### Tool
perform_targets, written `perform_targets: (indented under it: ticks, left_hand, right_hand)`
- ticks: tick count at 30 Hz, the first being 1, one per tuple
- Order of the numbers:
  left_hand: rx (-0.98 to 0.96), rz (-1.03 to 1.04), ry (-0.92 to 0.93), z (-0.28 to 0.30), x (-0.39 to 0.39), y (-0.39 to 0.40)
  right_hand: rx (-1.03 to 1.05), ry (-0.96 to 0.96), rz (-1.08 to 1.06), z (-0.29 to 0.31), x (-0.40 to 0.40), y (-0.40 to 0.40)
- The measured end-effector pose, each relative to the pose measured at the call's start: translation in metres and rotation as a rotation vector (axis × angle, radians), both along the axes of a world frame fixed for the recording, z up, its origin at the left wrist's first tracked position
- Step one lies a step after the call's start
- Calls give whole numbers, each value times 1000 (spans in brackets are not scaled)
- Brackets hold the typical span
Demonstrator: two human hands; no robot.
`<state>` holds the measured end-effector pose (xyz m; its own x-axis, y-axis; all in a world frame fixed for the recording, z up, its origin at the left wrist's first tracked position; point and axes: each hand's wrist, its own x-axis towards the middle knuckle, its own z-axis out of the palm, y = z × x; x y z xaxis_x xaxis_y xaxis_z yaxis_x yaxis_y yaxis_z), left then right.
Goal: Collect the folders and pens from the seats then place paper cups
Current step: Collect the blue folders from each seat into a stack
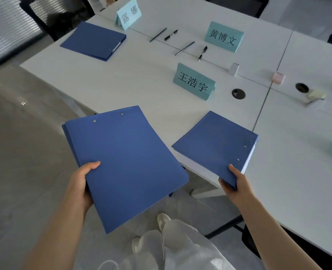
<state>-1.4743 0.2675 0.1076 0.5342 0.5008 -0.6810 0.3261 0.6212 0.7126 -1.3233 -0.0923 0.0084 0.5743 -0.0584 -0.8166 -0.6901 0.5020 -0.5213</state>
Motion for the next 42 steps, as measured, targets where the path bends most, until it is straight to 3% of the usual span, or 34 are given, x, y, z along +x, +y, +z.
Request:
perform_targets:
  ticks: [5,9,15,19,28,32,37,40,42]
  left_hand:
    - [4,22,-25,4,1,4]
    - [4,44,-47,9,0,8]
    - [-17,114,-87,13,-8,17]
    - [-1,184,-96,16,-21,31]
    - [-32,314,-123,14,-62,92]
    - [-37,408,-108,7,-90,141]
    - [-23,500,-95,7,-135,228]
    - [-9,531,-104,8,-161,282]
    - [-17,514,-118,12,-173,311]
  right_hand:
    - [289,-12,-62,32,-7,7]
    - [361,-70,81,50,-3,25]
    - [386,-228,506,81,21,73]
    - [317,-350,862,92,34,119]
    - [138,-486,1436,115,28,250]
    - [-32,-594,1647,112,8,325]
    - [-566,-850,1984,112,-20,432]
    - [-929,-967,2024,109,-34,497]
    - [-879,-913,1976,108,-46,537]
